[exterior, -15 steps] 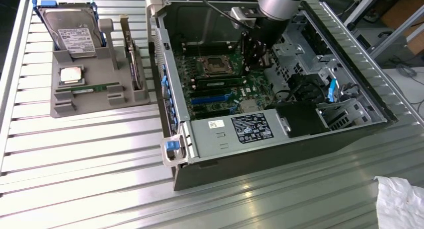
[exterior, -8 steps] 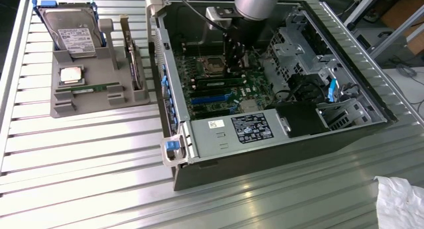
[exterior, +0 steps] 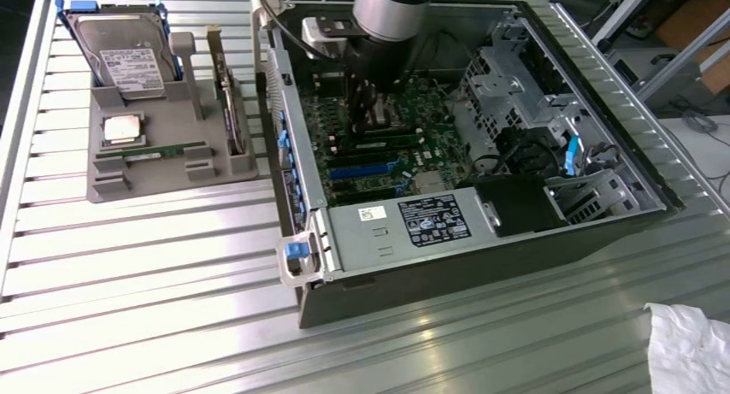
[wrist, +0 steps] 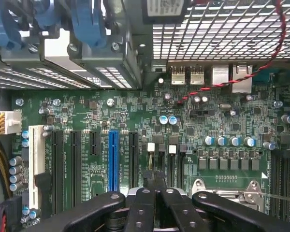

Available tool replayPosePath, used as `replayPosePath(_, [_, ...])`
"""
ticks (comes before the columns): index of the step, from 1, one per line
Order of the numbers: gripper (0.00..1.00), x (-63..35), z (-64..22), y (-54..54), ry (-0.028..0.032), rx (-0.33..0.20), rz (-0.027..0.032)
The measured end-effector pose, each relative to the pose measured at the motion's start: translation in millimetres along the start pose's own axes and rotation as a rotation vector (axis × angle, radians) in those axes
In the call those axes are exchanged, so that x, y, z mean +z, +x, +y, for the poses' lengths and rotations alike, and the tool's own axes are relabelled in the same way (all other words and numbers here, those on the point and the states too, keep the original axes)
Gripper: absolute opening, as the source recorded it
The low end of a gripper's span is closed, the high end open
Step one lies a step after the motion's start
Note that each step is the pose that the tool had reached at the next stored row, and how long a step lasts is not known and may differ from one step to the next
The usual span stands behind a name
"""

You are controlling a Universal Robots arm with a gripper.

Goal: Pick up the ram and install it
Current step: 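Press down the ram until it locks into place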

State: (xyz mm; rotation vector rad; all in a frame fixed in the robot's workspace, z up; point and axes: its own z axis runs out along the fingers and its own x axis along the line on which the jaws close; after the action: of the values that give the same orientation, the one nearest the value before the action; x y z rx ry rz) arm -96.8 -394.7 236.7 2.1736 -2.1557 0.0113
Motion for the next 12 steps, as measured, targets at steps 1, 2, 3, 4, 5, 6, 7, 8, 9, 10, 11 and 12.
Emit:
replayPosePath(1, [0.11,1.1,0.4,0.7,0.0,0.0,0.0])
replayPosePath(2, [0.11,1.7,0.5,1.0,0.0,0.0,-0.0001])
replayPosePath(3, [0.11,3.1,0.6,1.4,-0.0001,0.0,0.0])
replayPosePath(4, [0.11,4.2,0.6,1.4,-0.0002,0.0,0.0002])
replayPosePath(5, [0.11,5.0,0.6,1.4,-0.0001,0.0,0.0002])
replayPosePath(6, [0.11,5.7,0.5,1.3,0.0,0.0,0.0])
replayPosePath(7, [0.11,6.0,0.5,1.3,-0.0002,0.0,0.0003])
replayPosePath(8, [0.11,6.4,0.5,1.2,0.0,0.0,0.0])
replayPosePath(9, [0.11,6.9,0.4,1.2,-0.0001,0.0,0.0])
replayPosePath(10, [0.11,7.3,0.4,1.2,-0.0003,0.0,0.0004])
replayPosePath(11, [0.11,6.6,0.4,1.2,0.0006,0.0,-0.0004])
replayPosePath(12, [0.11,2.8,0.3,1.3,0.0015,0.0,-0.0008])
